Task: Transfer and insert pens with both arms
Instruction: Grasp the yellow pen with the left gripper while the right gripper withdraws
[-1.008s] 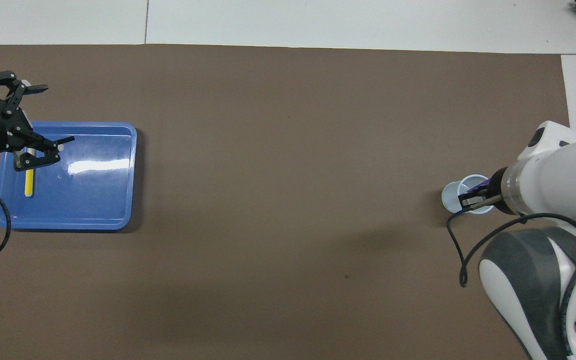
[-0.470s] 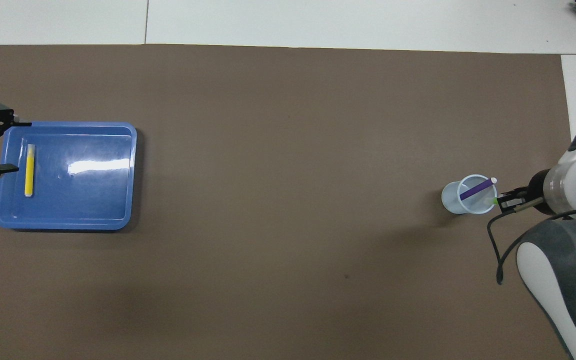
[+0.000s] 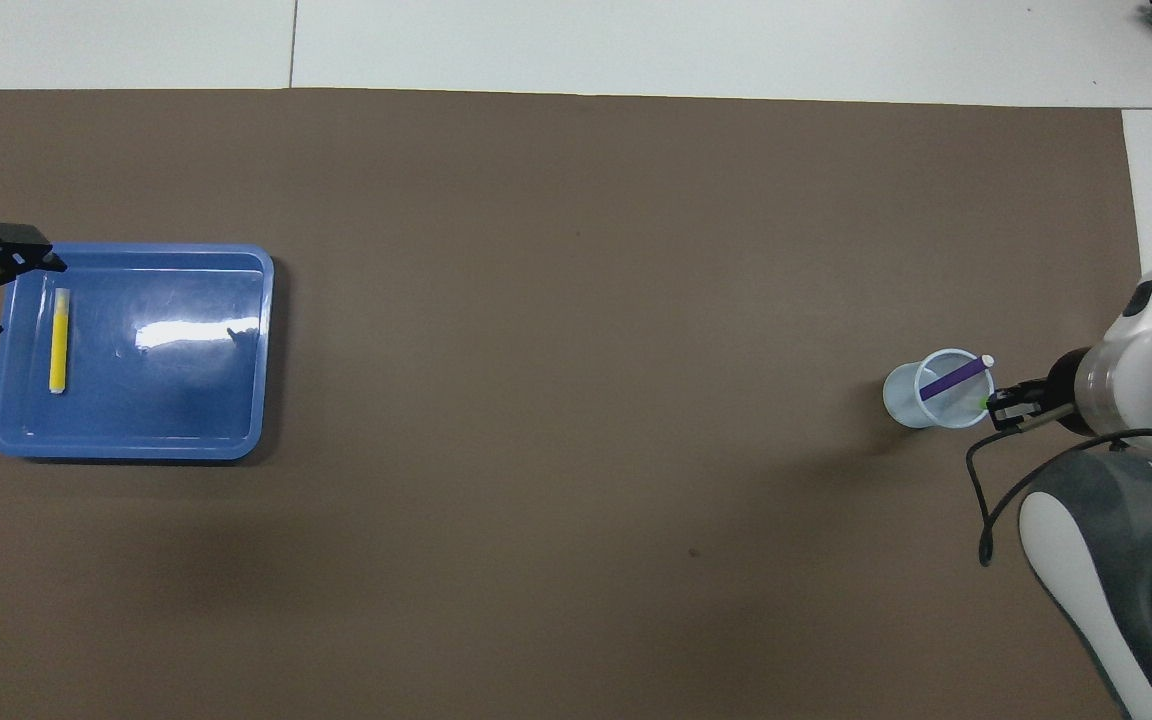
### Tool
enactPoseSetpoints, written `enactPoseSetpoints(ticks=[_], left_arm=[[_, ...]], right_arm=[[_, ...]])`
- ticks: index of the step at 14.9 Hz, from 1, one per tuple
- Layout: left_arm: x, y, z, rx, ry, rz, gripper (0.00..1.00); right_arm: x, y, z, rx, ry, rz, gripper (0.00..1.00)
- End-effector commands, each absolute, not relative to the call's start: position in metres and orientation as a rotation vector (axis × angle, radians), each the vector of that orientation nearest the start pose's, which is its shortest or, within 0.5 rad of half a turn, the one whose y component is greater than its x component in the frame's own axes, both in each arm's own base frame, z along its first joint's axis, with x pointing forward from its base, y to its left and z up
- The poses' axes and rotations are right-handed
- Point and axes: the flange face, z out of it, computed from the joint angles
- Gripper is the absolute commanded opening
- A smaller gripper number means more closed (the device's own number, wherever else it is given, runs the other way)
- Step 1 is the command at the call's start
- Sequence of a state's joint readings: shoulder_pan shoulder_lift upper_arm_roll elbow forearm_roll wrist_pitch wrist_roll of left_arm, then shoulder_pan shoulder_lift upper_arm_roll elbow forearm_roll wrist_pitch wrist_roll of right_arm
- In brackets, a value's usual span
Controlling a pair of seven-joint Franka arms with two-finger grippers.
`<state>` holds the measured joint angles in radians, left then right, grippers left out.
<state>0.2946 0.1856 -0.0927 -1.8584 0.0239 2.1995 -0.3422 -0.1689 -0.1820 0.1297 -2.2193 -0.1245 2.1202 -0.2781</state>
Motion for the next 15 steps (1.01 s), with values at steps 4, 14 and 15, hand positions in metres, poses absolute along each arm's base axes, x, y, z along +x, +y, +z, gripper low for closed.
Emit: enactPoseSetpoints(ticks=[4, 14, 15], left_arm=[[0.635, 0.167, 0.362, -3.053, -0.266, -0.211, 1.0], [0.628, 0.156, 0.29, -3.107, -0.038, -0.094, 1.0], [0.627, 0.155, 0.289, -3.122, -0.061, -0.096, 1.0]], right_arm=[[0.5, -0.029, 0.435, -3.257, -0.515, -0.134, 0.0], [0.519, -0.036, 0.39, -3.24, -0.456, -0.144, 0.0], [0.52, -0.036, 0.39, -3.242, -0.431, -0.148, 0.0]])
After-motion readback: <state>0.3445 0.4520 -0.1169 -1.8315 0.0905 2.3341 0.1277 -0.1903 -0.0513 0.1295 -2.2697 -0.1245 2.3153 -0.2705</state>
